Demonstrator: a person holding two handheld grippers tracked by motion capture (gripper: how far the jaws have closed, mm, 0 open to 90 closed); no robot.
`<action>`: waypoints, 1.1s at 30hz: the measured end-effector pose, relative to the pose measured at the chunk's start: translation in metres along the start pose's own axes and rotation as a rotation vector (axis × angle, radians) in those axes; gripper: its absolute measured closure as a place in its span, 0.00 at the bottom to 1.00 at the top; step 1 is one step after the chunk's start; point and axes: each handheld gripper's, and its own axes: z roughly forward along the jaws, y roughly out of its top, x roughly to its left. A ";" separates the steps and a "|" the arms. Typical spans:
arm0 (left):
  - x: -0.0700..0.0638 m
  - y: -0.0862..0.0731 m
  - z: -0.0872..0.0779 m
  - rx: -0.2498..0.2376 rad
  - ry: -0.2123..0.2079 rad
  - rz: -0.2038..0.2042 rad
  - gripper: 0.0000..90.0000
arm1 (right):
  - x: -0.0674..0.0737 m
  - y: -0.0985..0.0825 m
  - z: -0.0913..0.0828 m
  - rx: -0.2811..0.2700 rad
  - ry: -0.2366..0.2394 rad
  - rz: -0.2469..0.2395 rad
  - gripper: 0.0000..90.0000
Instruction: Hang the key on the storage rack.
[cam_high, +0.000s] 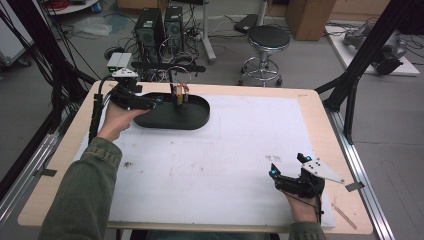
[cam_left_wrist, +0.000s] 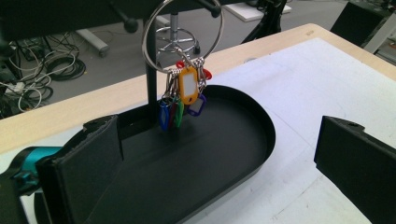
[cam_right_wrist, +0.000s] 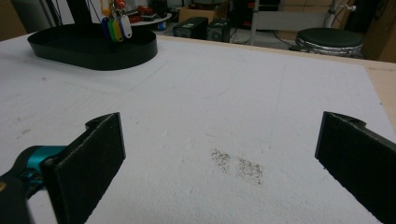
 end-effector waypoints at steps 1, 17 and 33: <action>0.000 -0.002 -0.001 -0.001 0.000 -0.001 0.02 | 0.000 0.000 0.000 0.000 0.000 -0.001 0.01; -0.007 -0.030 -0.005 0.023 -0.014 0.011 0.02 | -0.001 0.000 0.000 0.003 -0.006 -0.007 0.01; -0.006 -0.068 -0.011 0.022 -0.015 -0.046 0.02 | -0.001 0.000 0.001 0.006 -0.007 -0.007 0.01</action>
